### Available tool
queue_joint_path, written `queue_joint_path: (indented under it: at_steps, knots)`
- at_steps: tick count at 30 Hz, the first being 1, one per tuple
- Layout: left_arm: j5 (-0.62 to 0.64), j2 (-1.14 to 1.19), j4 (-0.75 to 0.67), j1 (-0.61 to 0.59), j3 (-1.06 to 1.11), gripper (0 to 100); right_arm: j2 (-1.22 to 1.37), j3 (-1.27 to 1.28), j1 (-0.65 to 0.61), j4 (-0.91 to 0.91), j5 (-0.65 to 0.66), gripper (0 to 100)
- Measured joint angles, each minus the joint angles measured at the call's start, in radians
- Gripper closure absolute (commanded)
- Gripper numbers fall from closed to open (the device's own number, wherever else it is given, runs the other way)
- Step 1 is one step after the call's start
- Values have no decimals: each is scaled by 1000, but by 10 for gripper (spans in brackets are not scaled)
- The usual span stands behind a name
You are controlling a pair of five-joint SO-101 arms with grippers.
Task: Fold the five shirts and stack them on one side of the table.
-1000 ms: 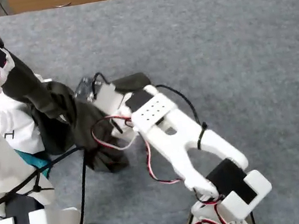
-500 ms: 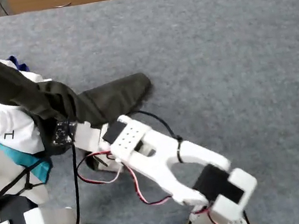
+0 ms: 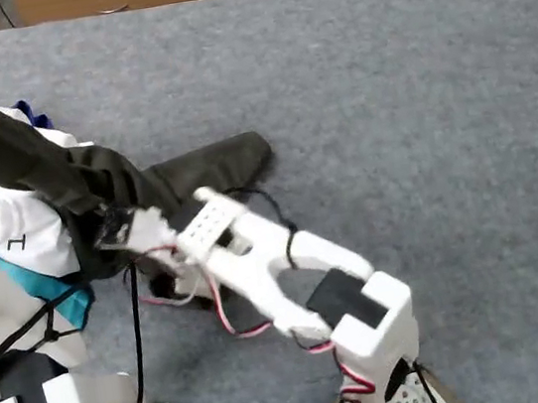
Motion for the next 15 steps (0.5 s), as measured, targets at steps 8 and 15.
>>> queue_joint_path:
  at_steps: [8,15]
  knots:
    - [0,-2,0,0,44,981,-109,-69,178,87,38,989]
    - [0,-3,0,-6,241,981,-287,-265,410,186,107,987]
